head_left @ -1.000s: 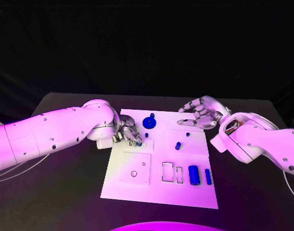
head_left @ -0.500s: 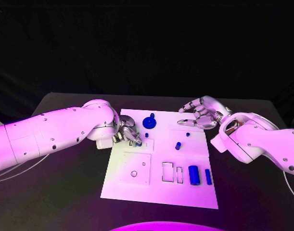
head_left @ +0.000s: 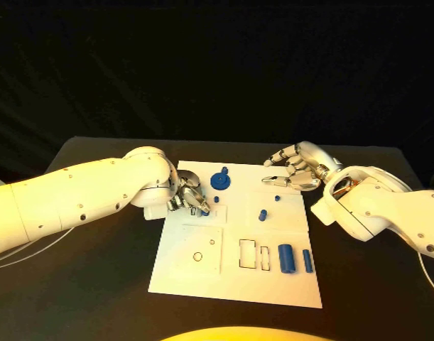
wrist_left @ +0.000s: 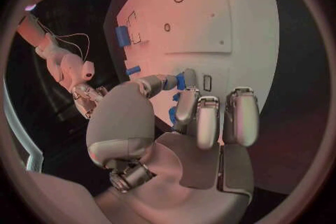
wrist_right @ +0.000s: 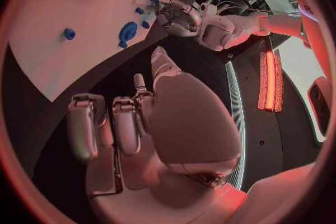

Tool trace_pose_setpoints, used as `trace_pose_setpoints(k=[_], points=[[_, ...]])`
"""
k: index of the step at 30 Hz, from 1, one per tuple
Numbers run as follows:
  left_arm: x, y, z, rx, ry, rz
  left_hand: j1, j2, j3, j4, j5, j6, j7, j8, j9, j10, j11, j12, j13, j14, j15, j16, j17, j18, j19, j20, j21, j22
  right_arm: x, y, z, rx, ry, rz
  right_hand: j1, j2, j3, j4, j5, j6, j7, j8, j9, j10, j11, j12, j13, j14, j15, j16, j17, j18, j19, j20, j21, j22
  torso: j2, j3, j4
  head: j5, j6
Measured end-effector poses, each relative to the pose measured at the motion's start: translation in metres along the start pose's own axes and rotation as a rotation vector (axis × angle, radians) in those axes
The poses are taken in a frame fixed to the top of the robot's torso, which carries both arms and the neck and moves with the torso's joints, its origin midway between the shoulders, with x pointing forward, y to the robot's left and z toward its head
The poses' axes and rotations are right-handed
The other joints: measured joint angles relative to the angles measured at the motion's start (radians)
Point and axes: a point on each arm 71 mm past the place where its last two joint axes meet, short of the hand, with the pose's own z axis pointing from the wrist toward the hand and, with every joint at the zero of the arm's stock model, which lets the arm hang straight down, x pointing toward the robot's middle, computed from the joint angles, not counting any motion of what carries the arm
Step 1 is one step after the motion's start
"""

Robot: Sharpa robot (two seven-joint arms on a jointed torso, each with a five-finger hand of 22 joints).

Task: Assemble the parts on the task board

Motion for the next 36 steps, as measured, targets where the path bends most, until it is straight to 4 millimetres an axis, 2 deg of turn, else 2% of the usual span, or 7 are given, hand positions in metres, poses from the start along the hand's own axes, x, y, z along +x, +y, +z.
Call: trace_pose_setpoints(k=[8, 16, 19, 25, 29, 31, 36], points=[[0.0004, -0.0025, 0.0018, -0.012, 0.011, 0.010, -0.005, 0.005, 0.000, 0.000, 0.000, 0.007, -0.003, 0.000, 0.001, 0.007, 0.000, 0.007, 0.008, 0.000, 0.000, 0.000, 0.000, 0.000, 0.000, 0.000, 0.000, 0.000, -0.0002, -0.0002, -0.0003, 0.001, 0.000, 0.000, 0.000, 0.000, 0.000, 0.000, 0.000, 0.000, 0.000, 0.000, 0.000, 0.000, 0.000, 0.000, 0.000, 0.000, 0.000, 0.000, 0.001, 0.000, 0.000, 0.000, 0.000, 0.000, 0.000, 0.0006, 0.0000, 0.000, -0.003], [0.0011, -0.0035, 0.0032, -0.021, 0.017, 0.013, -0.029, 0.029, -0.015, -0.015, 0.000, 0.014, -0.007, 0.007, 0.004, 0.013, -0.005, 0.007, 0.012, 0.000, 0.000, 0.000, 0.000, 0.000, 0.000, 0.000, 0.000, 0.000, -0.0002, -0.0001, -0.0005, 0.001, 0.000, 0.000, 0.000, 0.000, 0.000, 0.000, 0.000, 0.000, 0.000, 0.000, 0.000, 0.000, 0.000, 0.000, 0.000, 0.000, 0.000, 0.000, 0.001, 0.000, 0.000, 0.000, 0.000, 0.000, -0.001, 0.0003, 0.0003, -0.001, -0.001], [0.0008, -0.0036, 0.0036, -0.023, 0.016, 0.012, -0.044, 0.043, -0.028, -0.028, -0.017, 0.018, -0.011, 0.007, 0.012, 0.017, -0.009, 0.007, 0.010, 0.000, 0.000, 0.000, 0.000, 0.000, 0.000, 0.000, 0.000, 0.000, -0.0001, 0.0000, -0.0006, 0.000, 0.000, 0.000, 0.000, 0.000, 0.000, 0.000, 0.000, 0.000, 0.000, 0.000, 0.000, 0.000, 0.000, 0.000, 0.000, 0.000, 0.000, 0.000, 0.001, 0.000, 0.000, 0.000, 0.000, 0.000, -0.001, 0.0001, 0.0003, -0.001, 0.000], [0.0000, -0.0031, 0.0042, -0.026, 0.008, 0.010, -0.073, 0.025, -0.070, -0.070, -0.032, 0.020, -0.036, 0.007, 0.019, 0.018, -0.011, -0.001, -0.006, 0.000, -0.007, 0.000, 0.000, 0.000, 0.000, 0.000, -0.008, 0.001, 0.0000, 0.0001, -0.0006, 0.000, 0.000, 0.001, 0.000, 0.000, 0.000, 0.000, 0.000, 0.000, 0.000, 0.000, 0.000, 0.000, 0.000, 0.000, 0.000, 0.000, 0.000, 0.000, 0.001, 0.000, 0.000, 0.000, -0.002, 0.000, -0.001, -0.0002, 0.0006, -0.001, 0.003], [-0.0003, -0.0018, 0.0049, -0.031, 0.001, 0.007, -0.079, 0.018, -0.166, -0.015, -0.032, 0.025, -0.049, -0.002, 0.008, 0.018, -0.011, -0.001, -0.007, 0.000, -0.007, 0.000, 0.000, 0.000, 0.000, 0.000, -0.012, 0.001, -0.0001, 0.0001, -0.0006, 0.000, 0.000, 0.001, 0.000, 0.000, 0.000, 0.000, 0.000, 0.000, 0.000, 0.000, 0.000, 0.000, 0.000, 0.000, 0.000, 0.000, 0.000, 0.000, 0.001, 0.000, 0.000, 0.000, -0.004, 0.000, -0.001, -0.0006, 0.0011, -0.002, 0.004], [-0.0003, -0.0014, 0.0050, -0.032, -0.001, 0.006, -0.076, 0.013, -0.204, 0.014, -0.031, 0.033, -0.044, -0.002, 0.005, 0.018, -0.011, -0.001, -0.007, 0.000, -0.007, 0.000, 0.000, 0.000, 0.001, 0.000, -0.012, 0.001, -0.0001, 0.0001, -0.0007, 0.000, 0.000, 0.001, 0.000, 0.000, 0.000, 0.000, 0.000, 0.000, 0.000, 0.000, 0.000, 0.000, 0.000, 0.000, 0.000, 0.000, 0.000, 0.000, 0.001, 0.000, 0.000, 0.000, -0.004, 0.000, -0.001, -0.0007, 0.0011, -0.002, 0.005], [-0.0005, -0.0006, 0.0048, -0.034, -0.003, 0.006, -0.063, -0.003, -0.255, 0.048, -0.038, 0.033, -0.045, -0.008, 0.002, 0.014, -0.015, -0.001, -0.008, 0.000, -0.007, 0.000, 0.000, 0.000, 0.004, -0.003, -0.016, 0.001, -0.0003, -0.0001, -0.0008, 0.001, 0.000, 0.000, 0.000, 0.000, 0.000, 0.000, 0.000, 0.000, 0.000, 0.000, 0.000, 0.000, 0.000, 0.000, 0.000, 0.000, 0.000, 0.000, 0.000, 0.000, 0.000, 0.000, -0.004, 0.000, 0.000, -0.0012, 0.0010, -0.002, 0.006]])
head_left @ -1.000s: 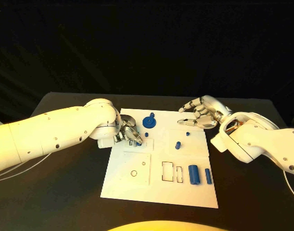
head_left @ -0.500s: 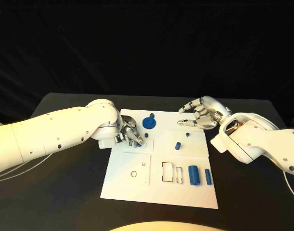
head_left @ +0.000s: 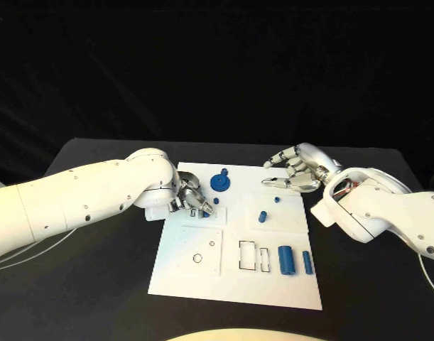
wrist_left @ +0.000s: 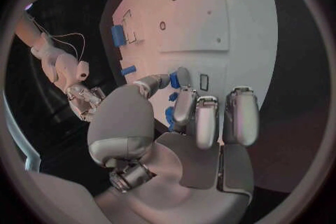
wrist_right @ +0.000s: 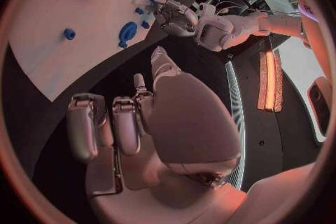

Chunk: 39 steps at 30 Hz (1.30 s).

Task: Assemble the parts on the task board

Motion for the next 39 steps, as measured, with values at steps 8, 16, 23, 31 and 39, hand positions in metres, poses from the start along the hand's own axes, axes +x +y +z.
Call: trace_pose_setpoints(k=[8, 16, 23, 31, 39], points=[[0.000, 0.003, -0.001, -0.003, -0.002, 0.002, 0.031, -0.030, -0.063, 0.055, -0.085, 0.004, 0.004, -0.004, -0.005, -0.002, 0.002, -0.004, -0.001, 0.000, 0.000, 0.000, 0.000, 0.000, 0.000, 0.000, 0.000, 0.000, 0.000, 0.000, 0.000, 0.000, -0.001, 0.000, 0.000, 0.000, 0.000, 0.000, 0.000, 0.000, 0.000, 0.000, 0.000, -0.004, -0.004, -0.005, 0.000, 0.000, 0.000, 0.000, 0.000, 0.000, 0.000, 0.000, 0.000, 0.000, 0.000, 0.0000, -0.0004, 0.000, -0.001], [-0.002, 0.007, -0.006, -0.005, -0.017, -0.004, 0.047, -0.039, -0.118, 0.122, -0.168, 0.003, 0.004, -0.004, -0.005, -0.002, 0.002, -0.004, 0.000, 0.000, 0.000, 0.000, 0.000, 0.000, 0.000, 0.000, -0.004, 0.000, -0.001, -0.001, 0.000, 0.001, -0.003, -0.001, 0.000, 0.000, 0.000, 0.000, 0.000, 0.000, 0.000, 0.000, 0.000, -0.004, -0.004, -0.005, 0.000, 0.000, 0.000, -0.004, 0.000, 0.000, 0.000, 0.000, -0.004, 0.000, 0.000, -0.0004, -0.0004, 0.000, 0.001], [-0.008, 0.006, -0.014, 0.011, -0.041, -0.021, 0.052, -0.033, -0.169, 0.128, -0.248, 0.003, 0.004, -0.004, -0.005, -0.002, 0.002, -0.004, 0.000, 0.000, 0.000, 0.000, 0.000, 0.000, 0.000, 0.000, -0.004, 0.000, -0.001, -0.002, 0.000, 0.003, -0.006, -0.002, -0.006, -0.002, 0.000, 0.000, 0.000, 0.000, 0.000, 0.000, 0.000, -0.004, -0.004, -0.008, 0.000, 0.000, 0.000, -0.005, 0.000, 0.000, 0.000, 0.000, -0.008, 0.000, 0.000, -0.0004, -0.0004, -0.001, 0.003], [-0.035, 0.006, -0.031, 0.019, -0.101, -0.036, 0.112, -0.002, -0.180, 0.125, -0.253, -0.053, 0.034, -0.041, -0.026, -0.069, 0.026, -0.062, -0.080, 0.001, 0.009, -0.009, 0.000, 0.000, -0.044, 0.008, -0.038, -0.018, -0.004, -0.006, 0.001, 0.011, -0.014, -0.005, -0.008, 0.000, 0.000, 0.000, 0.000, 0.000, 0.000, 0.000, 0.000, -0.004, -0.004, -0.008, 0.000, 0.000, 0.000, -0.005, 0.000, 0.000, 0.000, 0.000, -0.008, 0.000, 0.000, -0.0001, -0.0007, -0.001, 0.009], [-0.072, 0.020, -0.041, -0.011, -0.173, -0.080, 0.142, 0.008, -0.190, 0.127, -0.250, -0.112, 0.075, -0.103, -0.082, -0.151, 0.058, -0.143, -0.196, 0.004, 0.033, -0.043, 0.000, 0.000, -0.084, 0.031, -0.067, -0.070, -0.007, -0.010, 0.003, 0.018, -0.026, -0.010, -0.008, 0.000, -0.003, 0.003, 0.000, 0.000, 0.000, 0.000, 0.000, -0.004, -0.004, -0.008, 0.000, 0.000, 0.000, -0.005, 0.000, 0.000, 0.000, 0.000, -0.008, 0.000, 0.000, 0.0012, -0.0006, 0.001, 0.013]])
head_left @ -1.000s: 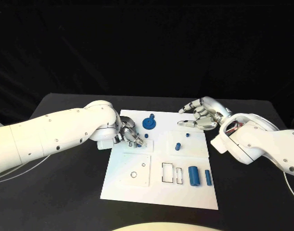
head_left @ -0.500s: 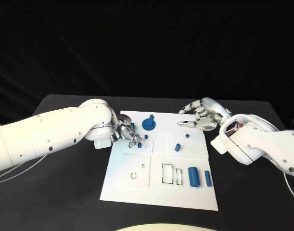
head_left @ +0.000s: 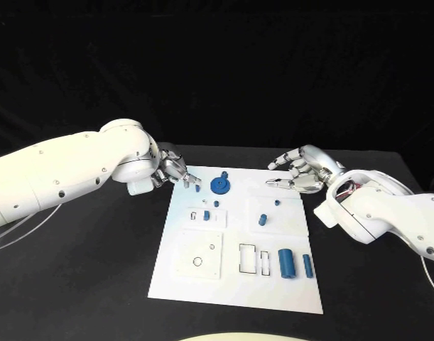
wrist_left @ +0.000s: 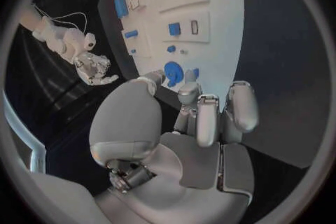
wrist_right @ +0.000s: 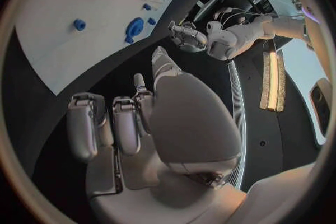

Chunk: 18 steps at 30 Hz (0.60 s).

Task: Assemble the parts on the task board

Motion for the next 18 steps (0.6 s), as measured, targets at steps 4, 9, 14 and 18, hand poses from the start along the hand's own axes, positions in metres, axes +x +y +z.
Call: trace_pose_setpoints(k=[4, 9, 14, 18], points=[[-0.010, 0.001, 0.005, -0.013, -0.022, -0.012, 0.004, 0.004, -0.002, 0.002, 0.000, 0.000, 0.000, 0.000, -0.003, 0.000, 0.000, 0.000, -0.003, -0.004, 0.004, 0.000, 0.000, 0.000, 0.000, 0.000, 0.000, 0.000, 0.000, 0.000, 0.000, -0.001, -0.002, 0.000, 0.000, 0.000, 0.000, 0.000, 0.000, 0.000, 0.000, 0.000, 0.000, 0.000, 0.000, 0.000, 0.000, 0.000, 0.000, 0.000, 0.000, 0.000, 0.000, 0.000, 0.000, 0.001, 0.001, 0.0000, 0.0001, 0.000, 0.003], [-0.015, -0.003, 0.013, -0.023, -0.034, -0.016, 0.004, 0.004, -0.002, 0.002, 0.000, 0.000, 0.000, 0.000, -0.005, 0.000, 0.000, 0.000, -0.001, -0.004, 0.004, 0.000, 0.000, 0.000, 0.000, 0.000, 0.000, 0.003, 0.000, 0.000, 0.001, -0.003, -0.002, 0.001, 0.000, 0.000, 0.000, 0.000, 0.000, 0.000, 0.000, 0.000, 0.000, 0.000, 0.000, 0.000, 0.000, 0.000, 0.000, 0.000, 0.000, 0.000, 0.000, 0.000, 0.000, 0.001, 0.004, -0.0001, -0.0011, 0.000, 0.004], [-0.017, -0.003, 0.023, -0.043, -0.038, -0.018, 0.004, 0.004, -0.002, 0.002, 0.000, 0.000, 0.000, 0.000, -0.006, 0.000, 0.000, 0.000, -0.001, -0.004, 0.003, 0.000, 0.000, 0.000, 0.000, 0.000, 0.000, 0.005, 0.000, 0.001, 0.000, -0.004, -0.003, 0.001, 0.000, 0.000, 0.000, 0.000, 0.000, 0.000, 0.000, 0.000, 0.000, 0.000, 0.000, 0.000, 0.000, 0.000, 0.000, 0.000, 0.000, 0.000, 0.000, 0.000, 0.000, 0.001, 0.007, -0.0001, -0.0019, 0.000, 0.005], [-0.018, -0.004, 0.030, -0.058, -0.033, -0.014, 0.004, 0.004, -0.002, 0.002, 0.000, 0.000, 0.000, 0.000, -0.008, -0.002, 0.002, -0.003, -0.003, -0.004, 0.003, 0.000, 0.000, 0.000, 0.000, 0.000, 0.000, 0.004, 0.000, 0.001, 0.000, -0.005, -0.003, 0.002, 0.000, 0.000, 0.000, 0.000, 0.000, 0.000, 0.000, 0.000, 0.000, 0.000, 0.000, 0.000, 0.000, 0.000, 0.000, 0.000, 0.001, 0.000, 0.000, 0.000, 0.000, 0.001, 0.007, -0.0004, -0.0022, -0.001, 0.003]])
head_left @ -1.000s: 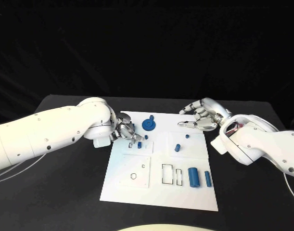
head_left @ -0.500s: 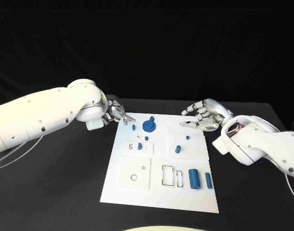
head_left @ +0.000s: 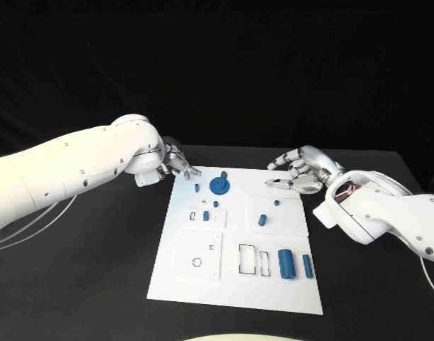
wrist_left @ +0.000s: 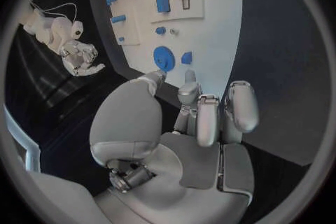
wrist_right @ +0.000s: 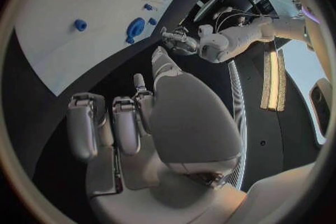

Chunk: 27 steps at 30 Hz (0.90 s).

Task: Assemble the parts on the task board

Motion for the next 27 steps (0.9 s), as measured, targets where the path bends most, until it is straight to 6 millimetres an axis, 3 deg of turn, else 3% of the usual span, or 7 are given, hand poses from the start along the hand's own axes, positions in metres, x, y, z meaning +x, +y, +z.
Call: trace_pose_setpoints(k=[27], points=[[0.009, -0.001, 0.027, -0.054, 0.061, 0.028, -0.004, 0.004, -0.013, 0.001, 0.000, 0.000, 0.000, -0.003, -0.009, -0.005, 0.005, -0.001, -0.008, 0.000, 0.000, 0.000, 0.000, 0.000, -0.004, 0.004, 0.000, -0.003, 0.001, 0.003, -0.001, -0.010, -0.002, 0.003, 0.000, 0.000, 0.000, 0.000, 0.000, 0.000, 0.000, 0.004, 0.000, -0.004, -0.004, -0.006, 0.000, 0.000, 0.000, 0.000, 0.000, 0.000, 0.000, 0.000, -0.005, 0.000, -0.002, 0.0002, 0.0012, -0.004, -0.015]])
